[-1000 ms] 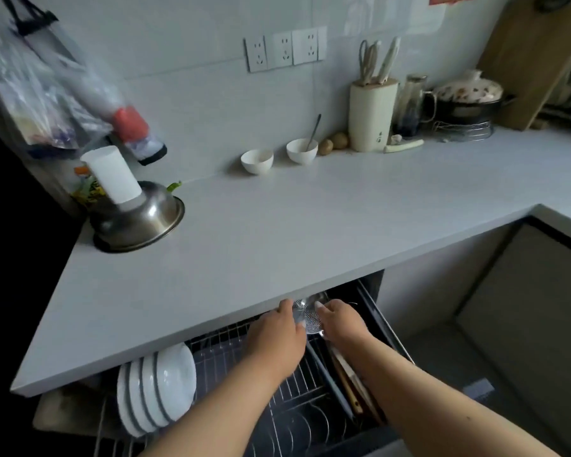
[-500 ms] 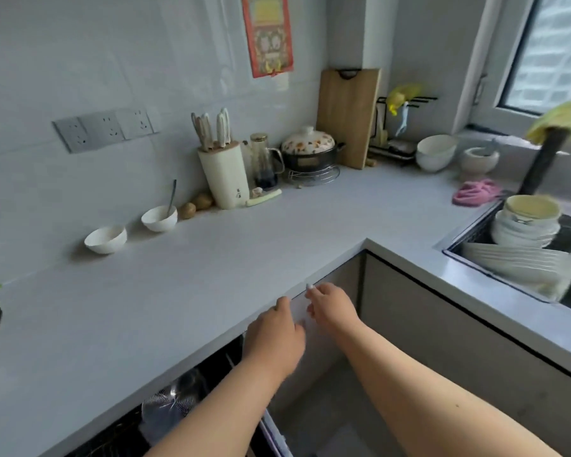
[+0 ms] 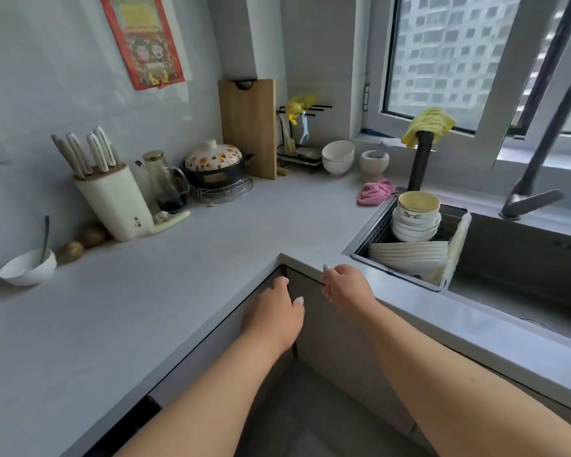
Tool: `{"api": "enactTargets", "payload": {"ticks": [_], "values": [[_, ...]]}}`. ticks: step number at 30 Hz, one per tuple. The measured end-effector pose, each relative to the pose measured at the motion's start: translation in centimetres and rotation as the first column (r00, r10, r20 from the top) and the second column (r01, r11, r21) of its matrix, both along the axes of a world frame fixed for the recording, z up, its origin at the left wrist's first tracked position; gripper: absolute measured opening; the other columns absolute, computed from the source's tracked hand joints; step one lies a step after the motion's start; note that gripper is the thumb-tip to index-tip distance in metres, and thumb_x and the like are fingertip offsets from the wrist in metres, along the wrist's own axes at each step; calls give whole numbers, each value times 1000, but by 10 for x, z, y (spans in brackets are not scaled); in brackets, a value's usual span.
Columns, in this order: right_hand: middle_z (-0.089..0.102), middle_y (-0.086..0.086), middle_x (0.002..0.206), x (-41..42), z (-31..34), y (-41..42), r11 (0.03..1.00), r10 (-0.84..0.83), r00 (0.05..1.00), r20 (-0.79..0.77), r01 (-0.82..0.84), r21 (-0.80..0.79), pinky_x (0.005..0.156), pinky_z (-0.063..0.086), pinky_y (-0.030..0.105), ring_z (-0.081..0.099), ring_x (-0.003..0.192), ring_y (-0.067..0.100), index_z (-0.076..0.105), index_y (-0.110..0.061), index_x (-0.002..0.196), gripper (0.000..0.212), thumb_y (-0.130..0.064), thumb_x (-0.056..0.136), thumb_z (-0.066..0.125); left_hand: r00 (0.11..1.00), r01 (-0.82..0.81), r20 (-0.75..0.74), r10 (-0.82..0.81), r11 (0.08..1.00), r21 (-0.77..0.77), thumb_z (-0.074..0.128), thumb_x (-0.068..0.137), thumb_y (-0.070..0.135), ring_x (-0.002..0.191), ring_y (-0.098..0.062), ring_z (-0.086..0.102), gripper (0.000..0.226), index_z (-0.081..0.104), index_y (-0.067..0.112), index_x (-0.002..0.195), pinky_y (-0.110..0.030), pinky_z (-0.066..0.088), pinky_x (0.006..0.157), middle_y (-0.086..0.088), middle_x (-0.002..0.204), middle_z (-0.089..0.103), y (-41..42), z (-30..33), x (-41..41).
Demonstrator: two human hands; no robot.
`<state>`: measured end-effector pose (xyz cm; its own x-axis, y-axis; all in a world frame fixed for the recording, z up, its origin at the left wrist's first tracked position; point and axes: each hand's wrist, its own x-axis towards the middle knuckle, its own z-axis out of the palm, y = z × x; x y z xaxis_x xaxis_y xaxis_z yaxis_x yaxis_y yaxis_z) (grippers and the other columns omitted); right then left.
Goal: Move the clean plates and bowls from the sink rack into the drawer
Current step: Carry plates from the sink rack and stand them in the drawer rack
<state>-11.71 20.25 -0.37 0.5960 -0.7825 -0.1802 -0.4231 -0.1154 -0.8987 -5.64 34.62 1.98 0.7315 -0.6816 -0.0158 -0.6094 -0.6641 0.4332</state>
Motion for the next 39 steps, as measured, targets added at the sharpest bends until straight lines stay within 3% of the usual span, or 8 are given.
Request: {"api": "enactTargets", "payload": {"ticks": [6,11,16,21,24,28,32,39], "values": [[67,15,79,-21,-1,-46,993,-82,988,-131,69,-101,71,49,35,63,76,31,62,4,99,45,-37,95,44,998,47,-28,-48,998,-31,41,98,38,109,-24,57,49,32,18,142,-41,49,90,-4,114,64,-32,-5,-8],[70,15,90,-48,-9,-80,975,-176,964,-199,143,-171,73,49,36,64,84,29,64,-1,93,38,-33,93,45,991,117,-61,-117,993,-13,41,98,38,107,-24,58,48,34,17,140,-41,49,90,-3,113,63,-60,-9,-15],[57,9,68,-72,-11,-119,944,-266,914,-306,182,-274,57,32,29,50,71,26,52,-8,71,37,-35,95,47,978,202,-55,-201,979,11,40,99,36,101,-22,60,45,35,17,139,-37,50,80,-3,110,64,-94,-9,-17],[65,7,86,-70,-17,-167,921,-309,884,-352,184,-344,71,43,31,57,86,27,63,-11,89,25,-34,91,53,968,247,-60,-245,968,46,38,99,32,90,-21,61,46,32,16,142,-33,49,71,-6,103,66,-127,-15,-2],[59,9,120,-60,-22,-196,884,-319,881,-349,144,-444,92,43,35,52,114,27,60,-11,118,36,-33,90,57,966,252,-68,-249,967,47,37,99,30,91,-19,60,46,32,17,143,-30,46,71,-6,106,65,-153,-21,14],[49,6,136,-45,-26,-236,834,-240,817,-524,-103,-542,107,34,37,39,129,24,50,-15,132,47,-40,93,51,956,289,-75,-285,956,56,37,99,30,92,-20,60,44,34,17,140,-32,49,76,-6,105,66,-194,-29,30],[58,4,124,-34,-35,-256,834,-81,642,-763,-376,-404,99,30,40,46,120,24,64,-19,109,36,-41,97,38,951,302,-91,-296,952,58,39,100,34,96,-20,61,42,35,17,138,-33,50,78,-4,107,65,-226,-37,45],[62,-5,80,-36,-36,-283,764,-38,732,-680,-418,-492,84,28,34,56,86,23,65,-22,76,19,-34,86,54,942,324,-114,-314,943,78,39,100,36,100,-23,59,42,36,18,137,-38,51,83,-5,112,64,-263,-40,50]]}}
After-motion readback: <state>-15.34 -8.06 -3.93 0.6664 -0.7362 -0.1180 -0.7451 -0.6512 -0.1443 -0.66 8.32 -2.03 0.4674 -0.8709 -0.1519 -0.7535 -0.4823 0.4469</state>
